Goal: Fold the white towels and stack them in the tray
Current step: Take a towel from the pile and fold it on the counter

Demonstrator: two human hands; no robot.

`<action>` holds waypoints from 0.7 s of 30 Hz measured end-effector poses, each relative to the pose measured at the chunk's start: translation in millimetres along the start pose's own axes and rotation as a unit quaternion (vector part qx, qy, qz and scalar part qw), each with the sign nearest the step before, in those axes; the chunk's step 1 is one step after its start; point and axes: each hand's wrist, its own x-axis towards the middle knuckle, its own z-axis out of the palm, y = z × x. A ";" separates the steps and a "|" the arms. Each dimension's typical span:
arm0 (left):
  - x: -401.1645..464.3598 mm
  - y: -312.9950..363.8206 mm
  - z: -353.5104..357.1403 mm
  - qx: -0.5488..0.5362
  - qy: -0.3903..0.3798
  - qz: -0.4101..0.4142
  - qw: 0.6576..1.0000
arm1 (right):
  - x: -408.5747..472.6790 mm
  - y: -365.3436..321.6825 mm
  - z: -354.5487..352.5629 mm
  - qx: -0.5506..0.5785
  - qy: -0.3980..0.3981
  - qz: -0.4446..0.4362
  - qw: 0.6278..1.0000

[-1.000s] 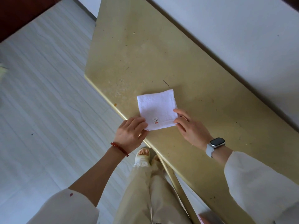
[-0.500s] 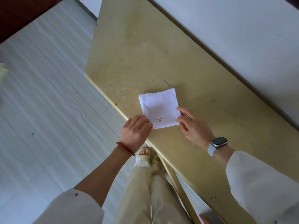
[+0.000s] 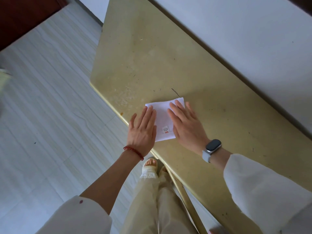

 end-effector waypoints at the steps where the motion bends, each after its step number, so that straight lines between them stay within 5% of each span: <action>1: 2.2 1.2 2.0 0.012 -0.022 -0.011 1.000 | 6.9 -4.9 3.7 -0.013 -0.022 -0.002 1.000; 7: 8.2 2.2 8.2 0.061 -0.084 -0.018 0.994 | 25.1 -3.8 24.6 -0.069 -0.093 0.016 0.993; 17: 17.1 1.2 0.1 0.090 -0.131 -0.009 0.987 | 15.6 13.7 24.5 -0.031 -0.088 0.115 0.989; 21: 34.6 12.2 -3.9 0.098 -0.143 -0.017 0.985 | 23.8 9.0 19.7 -0.034 -0.067 0.028 0.997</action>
